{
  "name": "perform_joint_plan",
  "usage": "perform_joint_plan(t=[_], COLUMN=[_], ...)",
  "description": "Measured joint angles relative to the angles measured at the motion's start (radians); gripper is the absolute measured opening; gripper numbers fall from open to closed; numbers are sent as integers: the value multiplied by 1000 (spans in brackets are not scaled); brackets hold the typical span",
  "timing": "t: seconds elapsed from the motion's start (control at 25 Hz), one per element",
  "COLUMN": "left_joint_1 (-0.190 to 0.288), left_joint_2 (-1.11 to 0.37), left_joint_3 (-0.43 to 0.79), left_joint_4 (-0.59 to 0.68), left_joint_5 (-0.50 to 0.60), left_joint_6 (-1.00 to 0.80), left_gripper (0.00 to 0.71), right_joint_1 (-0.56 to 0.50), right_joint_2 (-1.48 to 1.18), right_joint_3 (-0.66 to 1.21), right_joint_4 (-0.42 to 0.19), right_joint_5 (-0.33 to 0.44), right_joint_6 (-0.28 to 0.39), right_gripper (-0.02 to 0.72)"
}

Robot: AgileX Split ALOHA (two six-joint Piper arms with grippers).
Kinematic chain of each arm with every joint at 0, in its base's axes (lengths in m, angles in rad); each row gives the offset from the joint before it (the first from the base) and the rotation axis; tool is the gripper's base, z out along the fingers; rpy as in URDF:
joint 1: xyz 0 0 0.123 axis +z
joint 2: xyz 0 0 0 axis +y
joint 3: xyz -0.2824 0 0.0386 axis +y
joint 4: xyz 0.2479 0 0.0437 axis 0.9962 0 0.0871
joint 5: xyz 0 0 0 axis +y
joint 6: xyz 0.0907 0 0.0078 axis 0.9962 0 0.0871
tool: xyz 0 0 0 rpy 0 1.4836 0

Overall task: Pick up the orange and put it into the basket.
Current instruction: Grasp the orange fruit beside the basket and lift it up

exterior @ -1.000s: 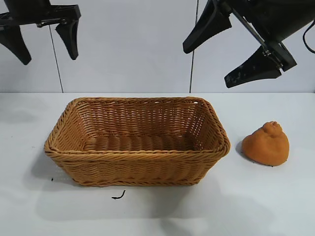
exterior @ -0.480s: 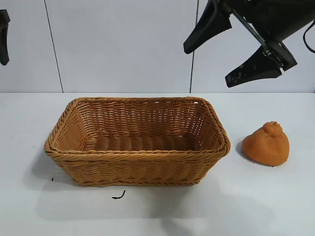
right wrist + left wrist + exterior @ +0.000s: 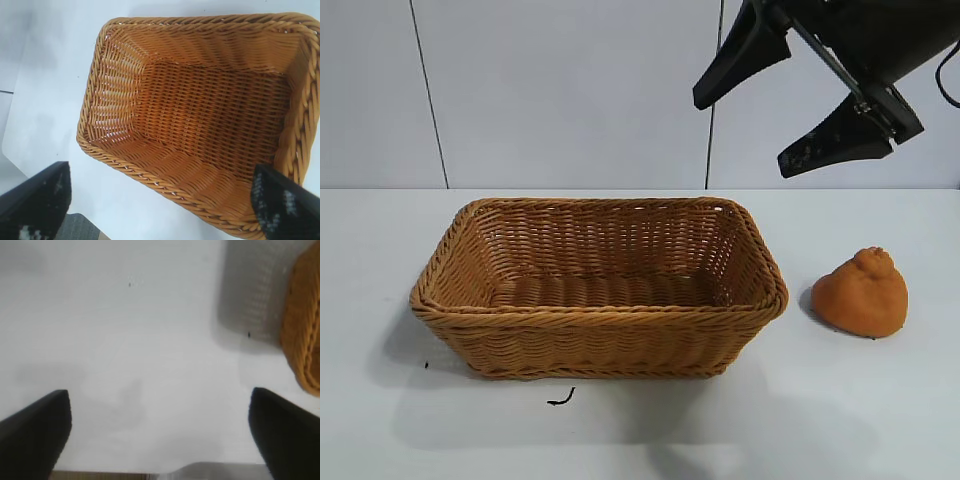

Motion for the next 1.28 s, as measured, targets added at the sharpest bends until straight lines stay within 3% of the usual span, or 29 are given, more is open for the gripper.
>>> perform_joint_plan(t=[0.36,1.04,1.2,1.28], left_joint_1=[0,0,0,0], left_joint_2=[-436,-1056,-1086,-1086], left_joint_3=[349,377,377,377], left_joint_4=[0,-28,-28,-28], left_joint_5=[-152,-150,-150,-150], left_joint_6=[1,4,4,4], left_gripper=[692,692,692,692], right_joint_1=[0,0,0,0], right_joint_2=[0,0,0,0], right_joint_3=[0,-2,-45,-84], right_joint_4=[0,-19,-100,-190], right_joint_5=[0,-5,2,15], right_joint_6=[0,0,24,71], right_gripper=[696,696,696,696])
